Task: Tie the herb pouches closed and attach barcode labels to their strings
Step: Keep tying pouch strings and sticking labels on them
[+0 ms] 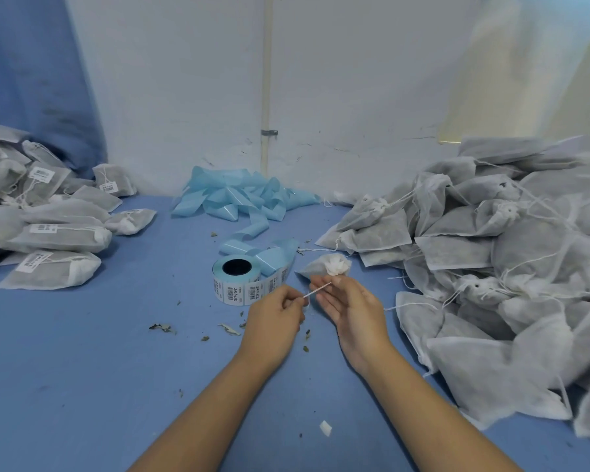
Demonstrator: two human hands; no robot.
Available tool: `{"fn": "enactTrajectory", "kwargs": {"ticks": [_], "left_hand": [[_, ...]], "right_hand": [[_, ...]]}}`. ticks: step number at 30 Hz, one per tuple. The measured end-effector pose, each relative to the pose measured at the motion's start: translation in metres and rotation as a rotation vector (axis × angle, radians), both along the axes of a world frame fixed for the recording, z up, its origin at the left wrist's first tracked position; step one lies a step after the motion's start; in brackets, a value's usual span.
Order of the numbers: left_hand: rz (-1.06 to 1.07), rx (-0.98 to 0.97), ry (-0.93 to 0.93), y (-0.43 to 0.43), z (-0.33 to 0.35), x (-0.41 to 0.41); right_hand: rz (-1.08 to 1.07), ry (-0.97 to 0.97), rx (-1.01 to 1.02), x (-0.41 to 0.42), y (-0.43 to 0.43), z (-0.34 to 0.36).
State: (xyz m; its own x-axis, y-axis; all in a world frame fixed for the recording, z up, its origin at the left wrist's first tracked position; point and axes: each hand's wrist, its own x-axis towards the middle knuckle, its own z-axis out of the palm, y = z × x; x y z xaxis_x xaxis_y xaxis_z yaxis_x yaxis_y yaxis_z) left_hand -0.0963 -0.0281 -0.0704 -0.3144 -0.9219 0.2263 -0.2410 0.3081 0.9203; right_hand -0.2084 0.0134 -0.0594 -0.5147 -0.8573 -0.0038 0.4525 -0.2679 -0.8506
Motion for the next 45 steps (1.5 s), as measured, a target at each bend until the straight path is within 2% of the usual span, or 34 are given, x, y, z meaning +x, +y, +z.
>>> {"fn": "enactTrajectory", "kwargs": {"ticks": [2,3,7,10,14,17,20,27,35,45], "left_hand": [[0.030,-0.068,-0.060,-0.003,0.000,0.003],[0.057,-0.115,-0.095,-0.004,0.001,0.005],[0.136,-0.256,-0.161,-0.009,0.000,0.010],[0.151,-0.388,-0.250,-0.005,-0.002,0.009],[0.107,-0.646,-0.351,0.007,0.000,0.007],[0.021,-0.645,-0.284,0.005,-0.001,0.005],[-0.089,-0.491,-0.062,0.002,0.003,0.006],[-0.101,-0.281,0.148,0.001,0.007,0.006],[-0.098,-0.223,0.158,0.003,0.007,0.007],[-0.151,-0.305,0.092,0.002,0.005,0.007]], "right_hand": [[-0.007,0.052,0.018,-0.001,0.000,-0.001],[-0.033,0.147,0.047,0.000,0.000,-0.002],[-0.159,0.752,0.173,0.002,0.002,-0.006],[-0.255,1.097,0.243,0.003,0.005,-0.007],[-0.270,1.342,0.355,0.006,0.006,-0.007],[-0.260,1.468,0.359,0.007,0.008,-0.008],[-0.251,1.515,0.278,0.011,0.010,-0.006],[-0.188,1.551,0.243,0.014,0.012,-0.005],[-0.274,1.441,0.127,0.014,0.015,-0.004],[-0.411,1.399,0.048,0.012,0.013,-0.008]]}}
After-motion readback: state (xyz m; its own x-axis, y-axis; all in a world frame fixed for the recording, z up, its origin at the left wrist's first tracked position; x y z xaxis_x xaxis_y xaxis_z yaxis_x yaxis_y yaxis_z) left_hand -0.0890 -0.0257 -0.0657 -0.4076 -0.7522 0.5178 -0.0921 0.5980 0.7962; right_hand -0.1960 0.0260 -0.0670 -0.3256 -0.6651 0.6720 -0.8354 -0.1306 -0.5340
